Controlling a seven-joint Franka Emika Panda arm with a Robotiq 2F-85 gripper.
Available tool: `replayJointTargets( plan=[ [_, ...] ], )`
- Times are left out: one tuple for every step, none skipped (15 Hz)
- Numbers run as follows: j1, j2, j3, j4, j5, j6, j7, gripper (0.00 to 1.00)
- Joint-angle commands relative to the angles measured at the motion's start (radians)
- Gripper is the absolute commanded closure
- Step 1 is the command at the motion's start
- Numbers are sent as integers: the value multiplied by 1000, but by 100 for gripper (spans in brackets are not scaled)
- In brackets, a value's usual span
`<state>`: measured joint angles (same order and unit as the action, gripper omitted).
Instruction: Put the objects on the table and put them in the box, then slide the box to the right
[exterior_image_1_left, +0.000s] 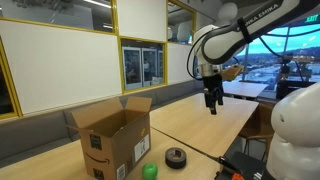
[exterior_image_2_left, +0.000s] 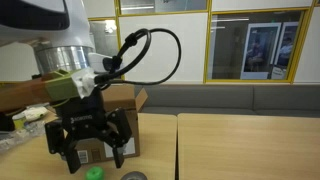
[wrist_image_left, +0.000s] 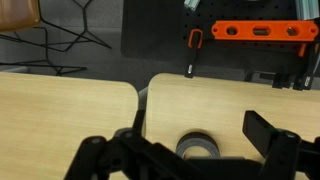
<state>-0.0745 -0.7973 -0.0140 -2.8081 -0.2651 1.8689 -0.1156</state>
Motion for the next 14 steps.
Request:
replayJointTargets(
  plan=[
    [12,1,-11,0,-7,-5,7,0],
    [12,3,-11,-1,-7,-6,7,0],
    [12,5,-11,-1,-7,-6,7,0],
    [12,7,-11,-1,-7,-6,7,0],
    [12,8,-11,-1,-7,-6,7,0],
    [12,9,-11,-1,-7,-6,7,0],
    [12,9,-11,-1,-7,-6,7,0],
    [12,9,-11,-1,-7,-6,7,0],
    [12,9,-11,-1,-7,-6,7,0],
    [9,23,-9,4,-10,5,18,0],
    [10,42,-6,12,-7,15,28,0],
    [14,70,3,22,-4,30,43,0],
    [22,107,12,37,6,49,62,0],
    [33,159,25,59,19,72,92,0]
  ],
)
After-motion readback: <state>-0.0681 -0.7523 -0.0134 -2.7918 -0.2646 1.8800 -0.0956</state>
